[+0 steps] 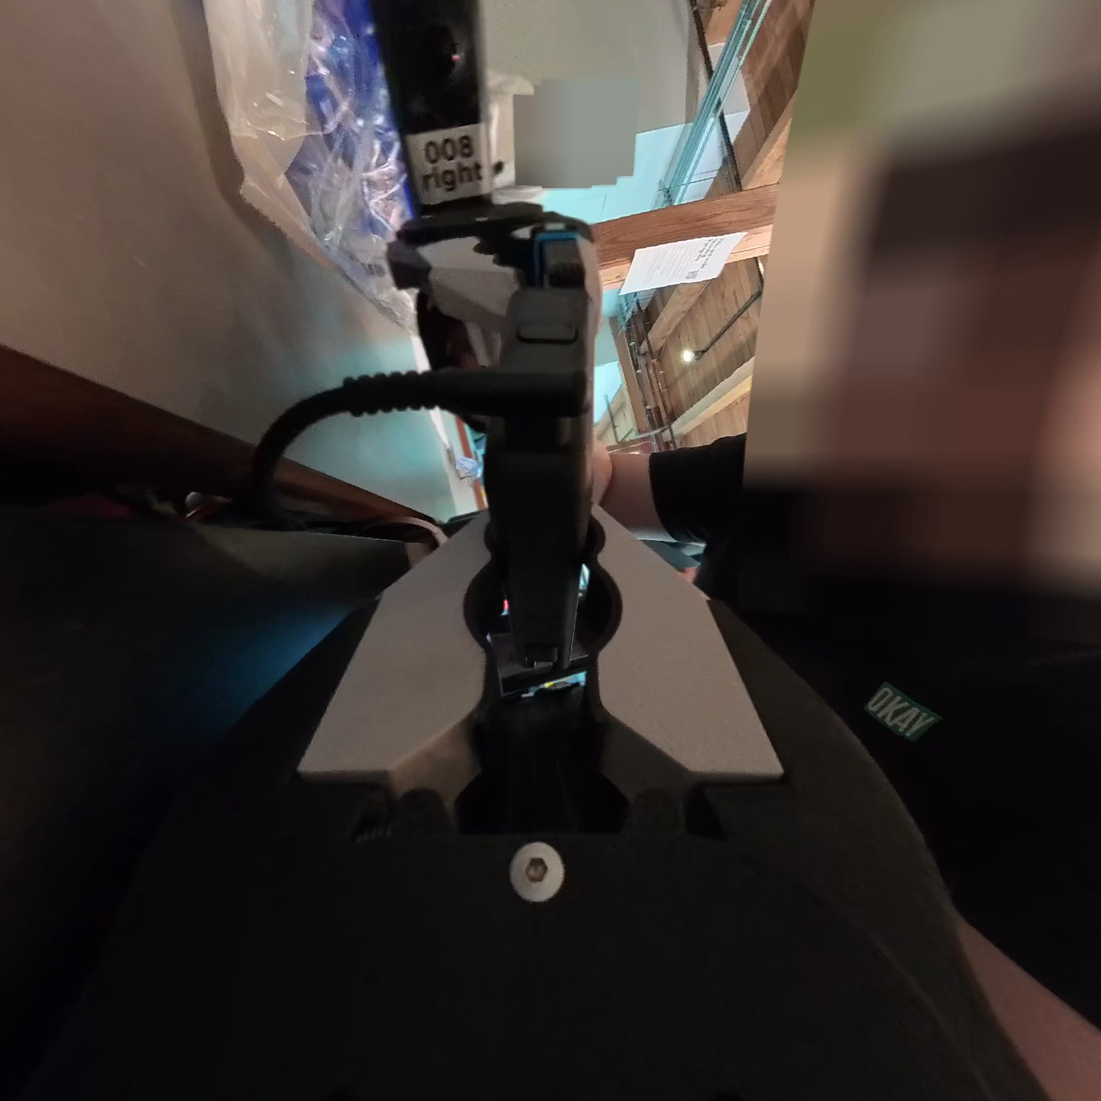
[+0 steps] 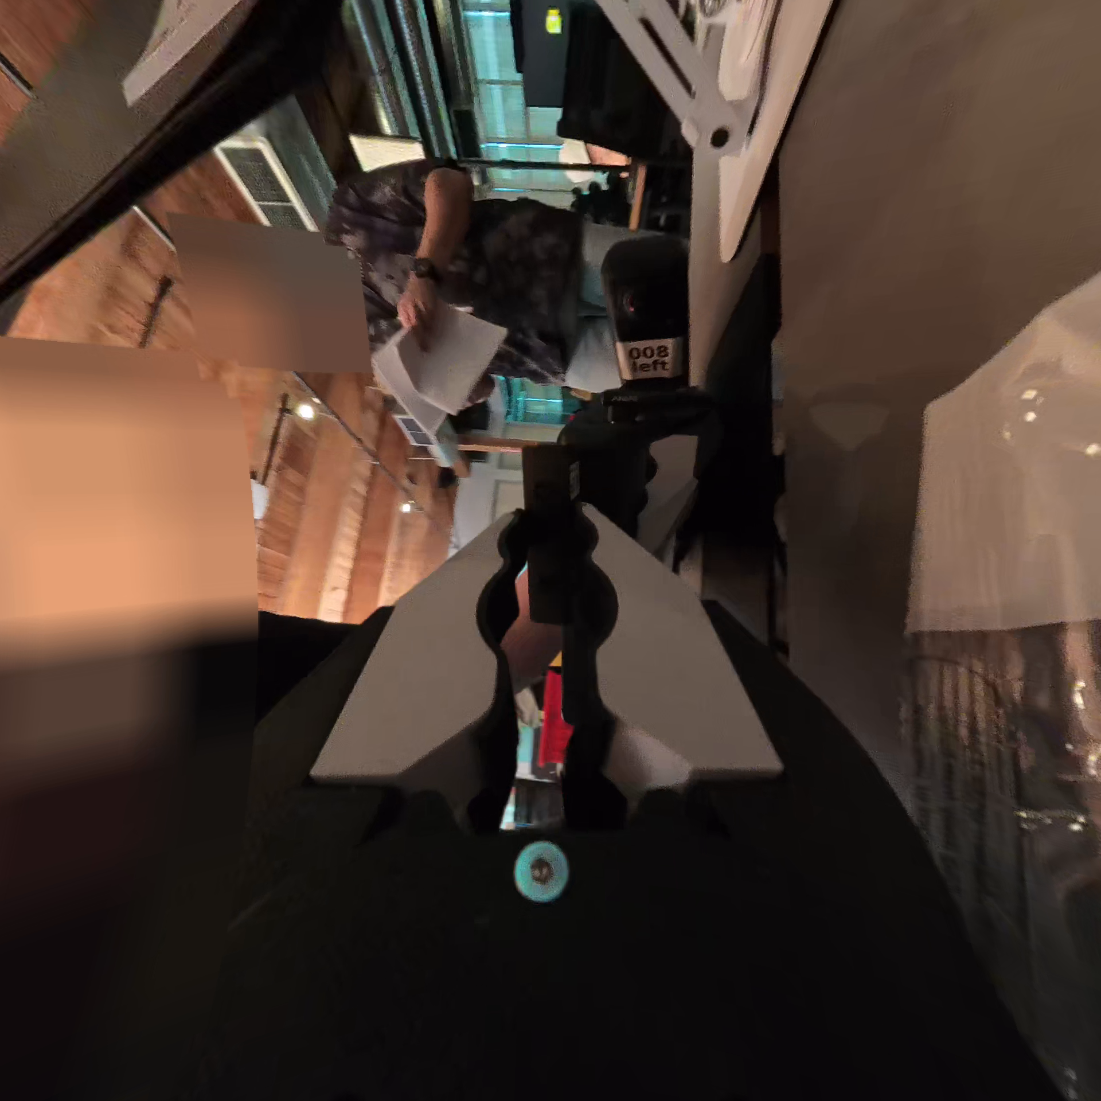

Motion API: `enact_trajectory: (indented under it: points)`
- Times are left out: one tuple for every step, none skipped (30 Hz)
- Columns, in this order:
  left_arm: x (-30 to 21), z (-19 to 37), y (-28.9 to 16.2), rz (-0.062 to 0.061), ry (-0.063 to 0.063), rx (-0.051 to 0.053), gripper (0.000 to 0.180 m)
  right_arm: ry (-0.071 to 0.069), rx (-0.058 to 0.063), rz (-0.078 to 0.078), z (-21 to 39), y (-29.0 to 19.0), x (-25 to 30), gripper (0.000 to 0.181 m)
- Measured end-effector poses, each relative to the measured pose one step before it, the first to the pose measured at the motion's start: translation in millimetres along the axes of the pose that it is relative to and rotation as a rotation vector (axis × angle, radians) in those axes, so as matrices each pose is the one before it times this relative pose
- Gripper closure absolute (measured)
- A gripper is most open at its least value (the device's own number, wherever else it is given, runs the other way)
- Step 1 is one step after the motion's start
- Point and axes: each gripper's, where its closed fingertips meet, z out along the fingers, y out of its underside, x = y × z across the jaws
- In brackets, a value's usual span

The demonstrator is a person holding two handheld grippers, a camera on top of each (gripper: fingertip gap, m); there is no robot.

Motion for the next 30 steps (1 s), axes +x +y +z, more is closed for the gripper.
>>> enact_trajectory:
  points:
    - [3.12,-0.82,-0.36,0.0013,0.0199,0.0058,0.159,-0.0039,0.0048,0.0128,1.07,0.41,1.9,0.168]
    - [2.64,-0.98,-0.59,0.0002,0.0165,0.0081,0.159,0.0124,-0.0019,-0.0091,0.88,0.81,2.87,0.168]
    - [1.24,-0.85,0.0,-0.0025,0.0098,0.0028,0.159,-0.0137,0.0005,0.0057,1.14,0.16,-1.52,0.168]
    - [1.18,0.06,0.12,0.0003,0.0093,0.0001,0.159,-0.0212,0.0043,0.0101,0.54,-0.17,-2.36,0.168]
    - [2.4,0.53,-0.15,0.0042,0.016,0.0,0.159,-0.0317,0.0034,0.0063,1.09,-0.33,-3.75,0.168]
    - [2.96,0.38,-0.65,0.0044,0.0187,0.0009,0.159,-0.0286,0.0028,0.0085,0.66,0.04,-3.31,0.168]
    - [1.73,0.34,-0.76,0.0,0.0118,0.0024,0.159,-0.0225,0.0016,0.0096,0.56,-0.21,-2.51,0.168]
    - [0.01,0.15,-0.32,-0.0041,0.0039,0.0006,0.159,0.0018,-0.0021,0.0014,0.19,-0.02,0.64,0.168]
    - [-0.51,-0.38,0.01,-0.0016,-0.0007,-0.0002,0.16,0.0125,-0.0037,-0.0032,-0.16,-0.23,1.99,0.168]
    - [-0.45,-0.19,-0.36,0.0016,-0.0034,0.0008,0.16,0.0114,-0.0034,-0.002,-0.4,-0.3,1.49,0.168]
    - [-0.25,0.32,-0.16,0.0019,-0.003,0.0001,0.16,0.0104,-0.0038,-0.0078,0.04,-0.33,0.84,0.168]
    - [0.04,0.71,0.04,0.0,0.001,-0.0019,0.159,0.0084,-0.0063,-0.0077,0.19,0.35,0.31,0.168]
    - [0.47,0.5,-0.33,-0.0011,0.0043,-0.0021,0.16,0.0089,-0.0068,-0.0067,0.26,0.67,0.62,0.167]
    - [0.01,0.75,-0.33,-0.0017,0.0039,-0.0028,0.16,0.0116,-0.0082,-0.0085,0.83,1.38,1.64,0.168]
    - [-0.42,0.59,-0.14,-0.0039,-0.0006,-0.0036,0.16,0.0018,0.0041,-0.0027,-0.27,-0.21,0.65,0.167]
    - [-0.95,0.09,-0.31,-0.0038,-0.0051,-0.0021,0.16,0.0057,-0.0017,0.0027,-1.07,-0.02,1.48,0.167]
    - [-1.22,0.2,-0.02,-0.0019,-0.007,-0.0021,0.16,0.0071,-0.0019,-0.0071,-0.66,-0.01,1.02,0.167]
    - [-1.82,0.27,0.25,-0.0028,-0.0113,-0.0017,0.159,0.0183,-0.0037,-0.0136,-0.64,0.06,1.47,0.167]
    - [-3.12,0.06,0.26,-0.0042,-0.0192,0.0,0.159,0.0302,-0.0015,-0.0229,-0.63,-0.02,2.36,0.168]
    - [-3.85,-0.03,0.02,-0.0007,-0.0262,-0.0005,0.159,0.0336,-0.0026,-0.0255,-0.23,0.15,2.58,0.167]
    - [-3.97,0.26,0.22,0.0035,-0.0293,-0.0027,0.159,0.0308,-0.0092,-0.017,0.36,0.98,2.55,0.167]
    - [-3.77,0.91,0.13,0.0032,-0.0282,-0.0039,0.159,0.0304,-0.0144,-0.0149,1.55,2.03,2.61,0.167]
    - [-3.41,2.38,2.02,0.002,-0.0249,-0.0203,0.159,0.0357,-0.0449,-0.0151,4.01,7.0,4.09,0.167]
    - [-2.73,1.81,2.52,0.0056,-0.0227,-0.0246,0.159,0.0262,-0.0029,-0.0147,1.08,0.31,2.71,0.167]
    - [-1.09,0.27,0.41,0.0039,-0.0091,-0.0056,0.159,0.0016,-0.0059,-0.001,-0.39,0.0,0.53,0.167]
    - [1.12,0.0,-0.51,-0.0043,0.0096,0.0022,0.158,-0.0154,-0.0011,0.0153,-0.51,-0.31,-0.67,0.167]
    - [1.04,-0.16,-0.42,-0.005,0.0093,0.0016,0.158,-0.0162,0.0,0.0137,-0.33,-0.12,-0.14,0.167]
    - [-0.4,-0.07,0.16,0.0002,-0.0031,-0.0027,0.158,-0.0092,0.0005,-0.0005,-0.31,0.44,0.52,0.167]
    - [-1.67,0.18,1.17,0.0059,-0.0144,-0.0101,0.158,-0.0016,-0.0033,-0.0104,-0.4,1.17,0.52,0.167]
    - [-2.45,0.2,1.75,0.0087,-0.0217,-0.0157,0.158,0.0059,-0.0068,-0.0131,-0.88,1.58,0.87,0.167]
